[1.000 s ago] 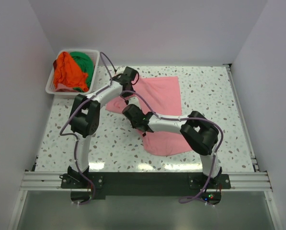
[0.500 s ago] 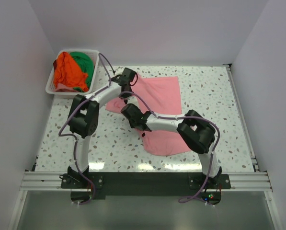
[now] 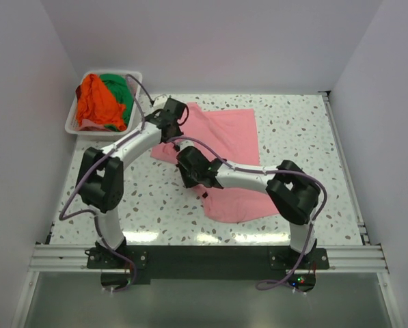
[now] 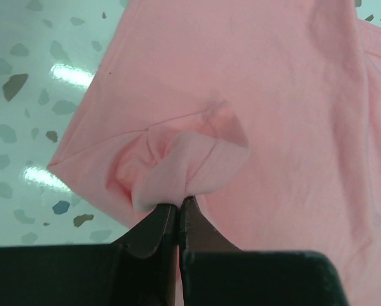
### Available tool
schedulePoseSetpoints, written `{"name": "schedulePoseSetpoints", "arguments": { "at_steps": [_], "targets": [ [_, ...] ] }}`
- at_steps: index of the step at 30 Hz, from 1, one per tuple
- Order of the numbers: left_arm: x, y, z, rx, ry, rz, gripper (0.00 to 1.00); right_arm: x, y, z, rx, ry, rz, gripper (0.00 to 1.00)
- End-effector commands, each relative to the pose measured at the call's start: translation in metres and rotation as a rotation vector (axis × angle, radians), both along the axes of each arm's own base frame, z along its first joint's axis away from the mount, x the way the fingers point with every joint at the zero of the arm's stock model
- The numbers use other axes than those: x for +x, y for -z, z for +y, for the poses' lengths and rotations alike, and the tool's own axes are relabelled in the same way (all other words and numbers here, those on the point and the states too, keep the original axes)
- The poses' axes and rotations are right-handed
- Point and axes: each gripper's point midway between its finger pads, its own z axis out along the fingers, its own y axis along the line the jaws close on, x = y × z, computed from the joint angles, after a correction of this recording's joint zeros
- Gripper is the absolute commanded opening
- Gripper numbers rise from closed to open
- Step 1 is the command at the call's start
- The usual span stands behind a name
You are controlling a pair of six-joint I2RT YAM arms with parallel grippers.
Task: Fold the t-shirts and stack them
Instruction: Flatten the tshirt out
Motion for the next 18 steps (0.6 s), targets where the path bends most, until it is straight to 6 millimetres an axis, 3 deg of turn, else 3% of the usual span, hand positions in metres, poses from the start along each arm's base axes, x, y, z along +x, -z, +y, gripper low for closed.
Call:
{"name": "schedulePoseSetpoints", "arguments": {
  "at_steps": [1,3,5,6,8,9,12,18],
  "targets": [
    [-0.025,-0.022,0.021,0.038,-0.047,-0.028,0.0,-0.016,-0.038,0.027,0.199,-0.068,0.057,0.0],
    [-0.044,-0.009,0.034,0.057,-0.078,0.013,0.0,-0.032,-0.04,0.039,0.214,-0.117,0.074,0.0],
    [-0.057,-0.011,0.042,0.058,-0.101,0.014,0.0,-0.046,-0.041,0.048,0.229,-0.158,0.097,0.0],
    [-0.071,0.0,0.051,0.082,-0.113,0.056,0.0,-0.056,-0.041,0.055,0.235,-0.182,0.11,0.0],
    [-0.085,-0.001,0.063,0.098,-0.159,0.06,0.0,-0.072,-0.04,0.064,0.253,-0.223,0.144,0.0],
    [-0.101,0.008,0.075,0.129,-0.182,0.104,0.0,-0.077,-0.041,0.07,0.27,-0.232,0.15,0.0],
    [-0.126,0.013,0.094,0.147,-0.234,0.135,0.0,-0.095,-0.036,0.084,0.286,-0.274,0.19,0.0],
    [-0.165,0.021,0.123,0.155,-0.301,0.162,0.0,-0.124,-0.026,0.113,0.325,-0.321,0.263,0.0]
  ]
}}
